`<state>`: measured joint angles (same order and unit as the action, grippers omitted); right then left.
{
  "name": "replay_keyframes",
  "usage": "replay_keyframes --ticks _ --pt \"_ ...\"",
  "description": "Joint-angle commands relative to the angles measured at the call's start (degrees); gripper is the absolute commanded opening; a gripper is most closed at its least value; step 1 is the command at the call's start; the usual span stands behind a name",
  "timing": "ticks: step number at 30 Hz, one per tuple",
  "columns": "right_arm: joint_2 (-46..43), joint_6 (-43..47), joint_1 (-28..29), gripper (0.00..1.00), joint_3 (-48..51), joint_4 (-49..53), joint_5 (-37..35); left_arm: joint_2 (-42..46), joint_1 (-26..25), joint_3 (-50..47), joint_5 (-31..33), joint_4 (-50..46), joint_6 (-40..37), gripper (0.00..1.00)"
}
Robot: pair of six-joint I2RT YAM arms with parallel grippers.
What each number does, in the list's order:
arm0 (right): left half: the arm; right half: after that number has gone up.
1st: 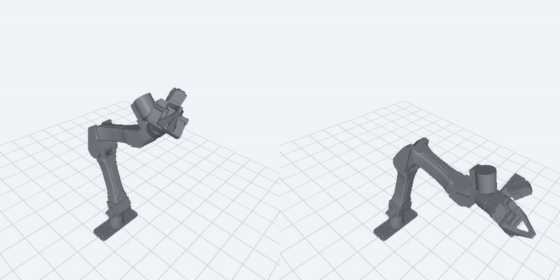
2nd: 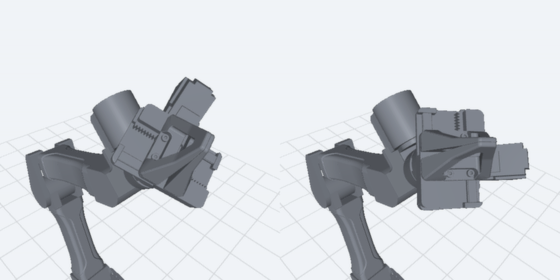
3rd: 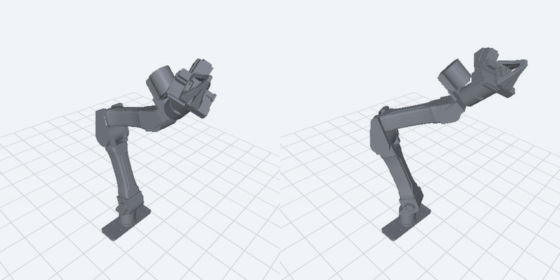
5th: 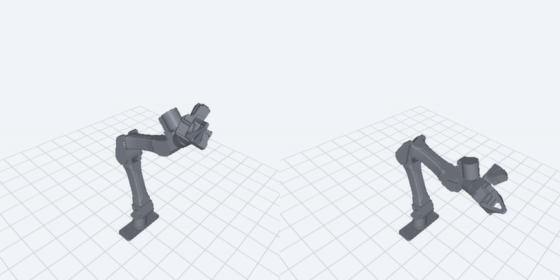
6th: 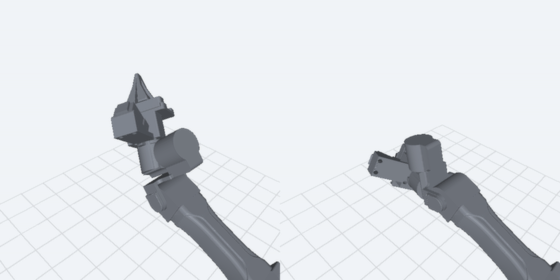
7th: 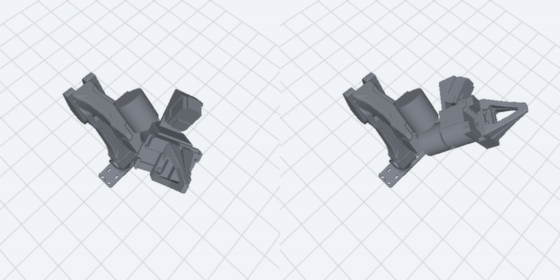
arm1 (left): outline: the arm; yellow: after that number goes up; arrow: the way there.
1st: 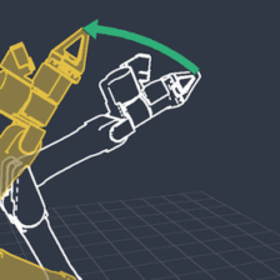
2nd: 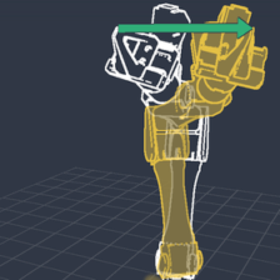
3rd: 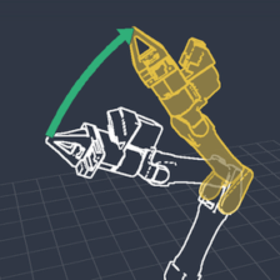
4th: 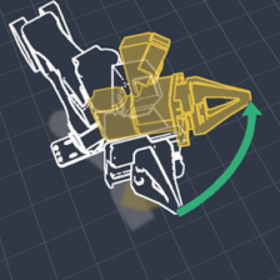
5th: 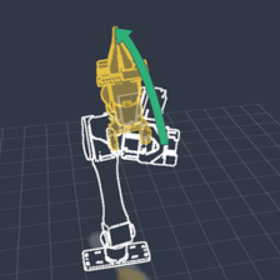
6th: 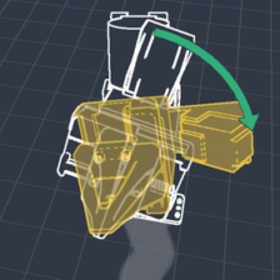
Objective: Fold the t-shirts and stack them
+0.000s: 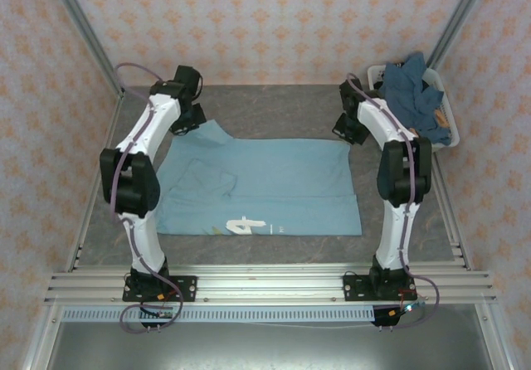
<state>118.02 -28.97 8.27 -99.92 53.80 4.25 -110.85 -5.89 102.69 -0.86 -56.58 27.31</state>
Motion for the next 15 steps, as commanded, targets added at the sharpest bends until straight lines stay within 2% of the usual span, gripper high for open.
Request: replay_keyframes --ticks 1,9,15 --pt "-5.1 1.3 0.5 0.00 5.4 -0.7 -1.9 8.6 0.4 -8.5 0.3 1.7 0.6 0.00" --pt "-13.4 0.7 1.3 0.00 18.5 -3.9 -2.7 27.2 0.1 -32.3 1.1 3.1 5.2 0.00" --pt "-16.4 -0.2 1.4 0.00 25.5 -4.6 -4.1 36.3 0.1 -42.9 1.7 2.7 7.4 0.00"
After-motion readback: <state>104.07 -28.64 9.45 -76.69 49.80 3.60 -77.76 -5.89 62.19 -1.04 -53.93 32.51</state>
